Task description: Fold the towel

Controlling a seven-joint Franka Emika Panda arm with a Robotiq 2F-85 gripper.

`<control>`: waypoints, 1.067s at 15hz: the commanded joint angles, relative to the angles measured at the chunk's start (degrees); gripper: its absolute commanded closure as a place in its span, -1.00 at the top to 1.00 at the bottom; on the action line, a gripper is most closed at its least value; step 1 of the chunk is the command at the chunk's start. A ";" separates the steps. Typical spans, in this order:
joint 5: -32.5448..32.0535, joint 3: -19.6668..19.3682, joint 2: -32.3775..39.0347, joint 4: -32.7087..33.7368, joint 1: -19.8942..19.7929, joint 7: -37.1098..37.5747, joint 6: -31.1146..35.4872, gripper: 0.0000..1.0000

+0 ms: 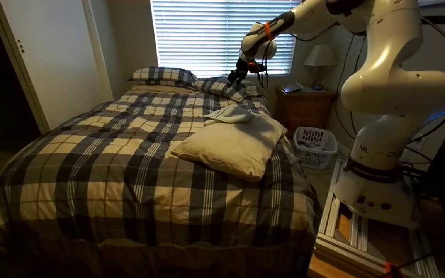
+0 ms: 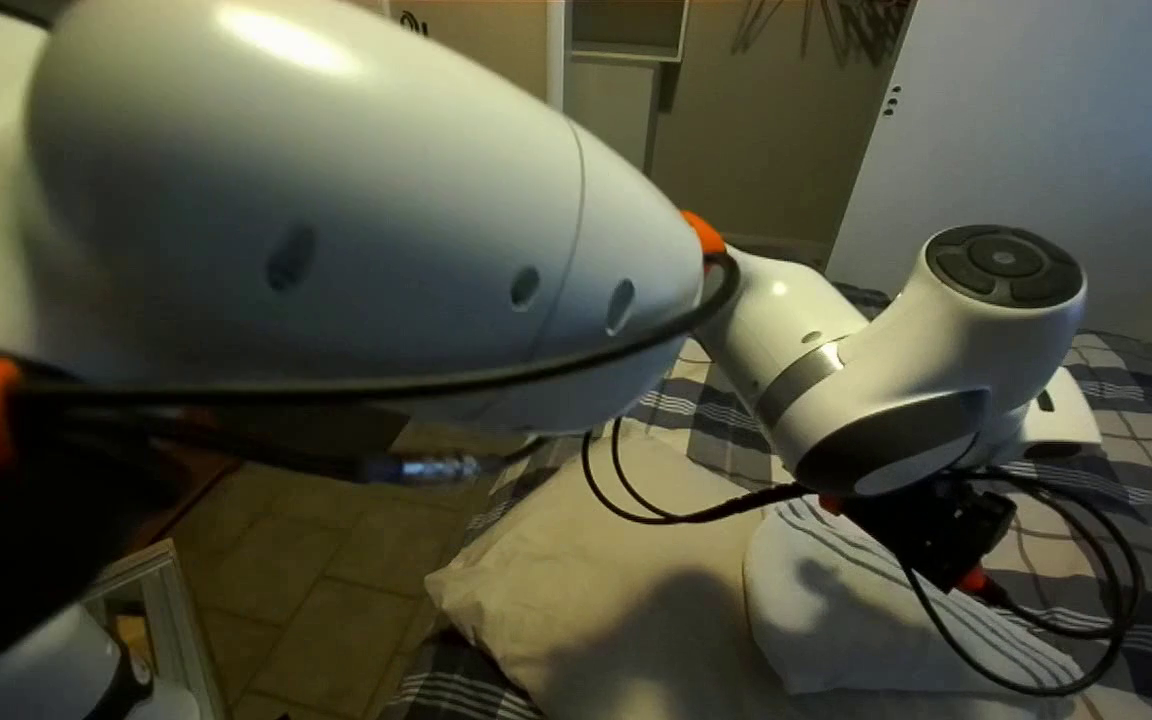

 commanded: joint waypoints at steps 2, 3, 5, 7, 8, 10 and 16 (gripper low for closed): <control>14.44 -11.41 -11.35 -5.62 6.25 -2.59 0.91 1.00; 16.72 -13.95 -12.85 -6.16 8.03 -3.23 0.40 1.00; 20.24 -18.79 -14.83 -6.95 11.97 -4.19 0.23 1.00; 22.86 -23.02 -16.50 -8.09 15.49 -4.59 0.70 1.00; 24.18 -24.81 -17.25 -8.58 17.02 -4.92 0.42 1.00; 26.07 -28.27 -18.24 -9.22 19.92 -5.54 0.10 1.00; 29.00 -35.33 -17.44 -7.78 26.19 -8.06 -0.39 1.00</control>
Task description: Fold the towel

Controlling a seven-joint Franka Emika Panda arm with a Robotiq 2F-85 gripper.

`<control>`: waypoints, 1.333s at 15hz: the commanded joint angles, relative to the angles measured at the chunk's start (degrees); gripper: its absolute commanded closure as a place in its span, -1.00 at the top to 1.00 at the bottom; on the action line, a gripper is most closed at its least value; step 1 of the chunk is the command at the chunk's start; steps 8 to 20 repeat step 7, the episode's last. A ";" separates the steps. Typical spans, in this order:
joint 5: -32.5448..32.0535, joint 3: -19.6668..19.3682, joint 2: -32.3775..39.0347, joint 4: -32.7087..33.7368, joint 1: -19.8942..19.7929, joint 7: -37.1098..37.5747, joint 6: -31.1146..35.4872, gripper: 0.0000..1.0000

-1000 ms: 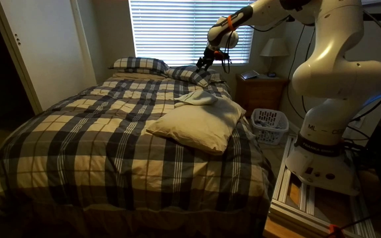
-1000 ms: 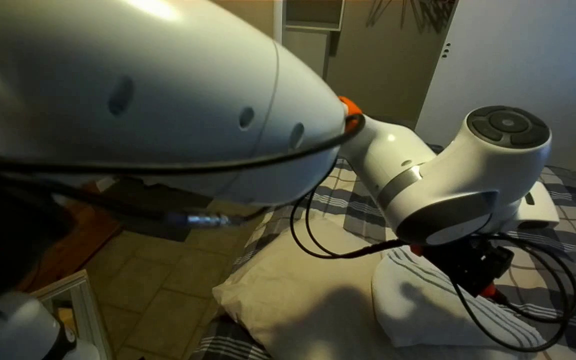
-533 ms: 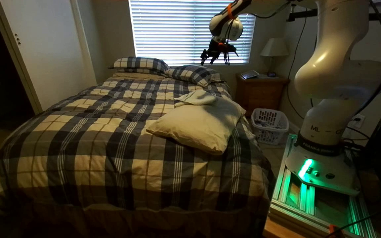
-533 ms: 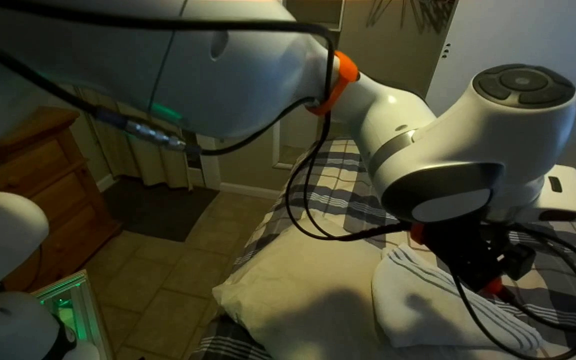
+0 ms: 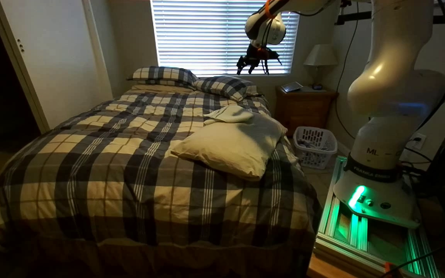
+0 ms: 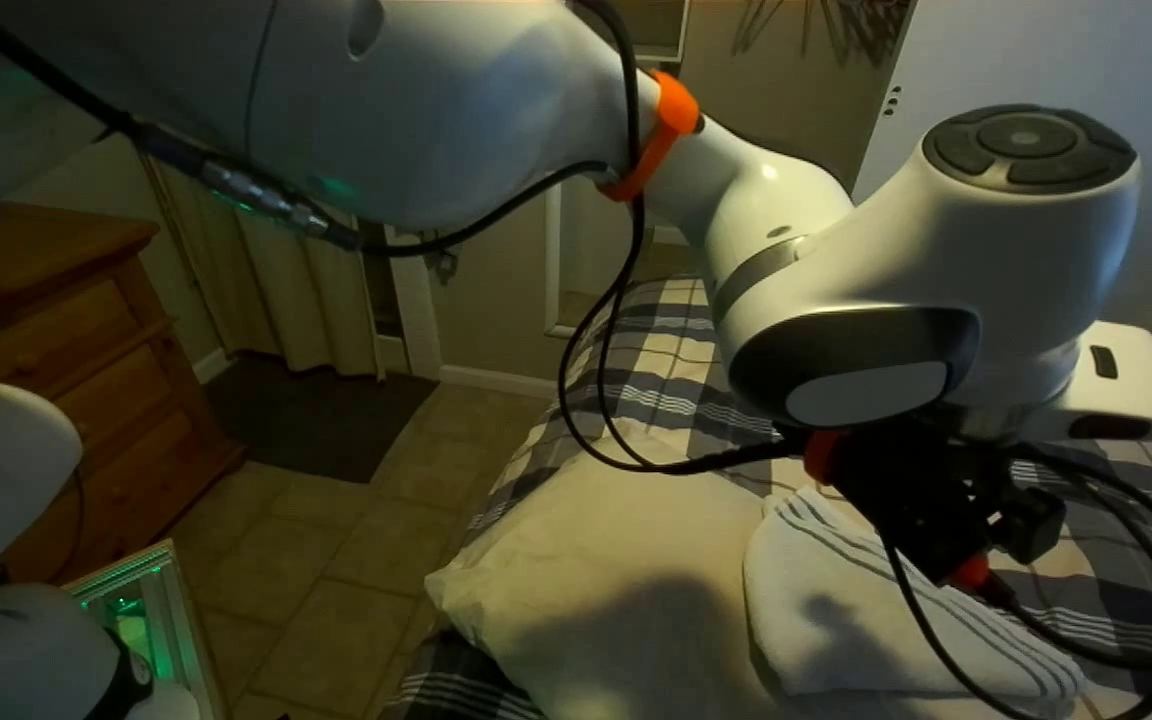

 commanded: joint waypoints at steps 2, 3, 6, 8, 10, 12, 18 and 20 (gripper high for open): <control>2.42 -4.26 -0.19 0.30 3.84 -1.76 -0.42 1.00; 2.45 -4.32 -0.19 0.30 3.88 -1.82 -0.42 1.00; 2.49 -4.37 -0.19 0.30 3.94 -1.87 -0.42 1.00; 2.50 -4.37 -0.19 0.30 3.95 -1.88 -0.42 1.00; 2.50 -4.37 -0.19 0.30 3.95 -1.88 -0.42 1.00; 2.50 -4.37 -0.19 0.30 3.95 -1.88 -0.42 1.00; 2.50 -4.37 -0.19 0.30 3.95 -1.88 -0.42 1.00; 2.50 -4.37 -0.19 0.30 3.95 -1.88 -0.42 1.00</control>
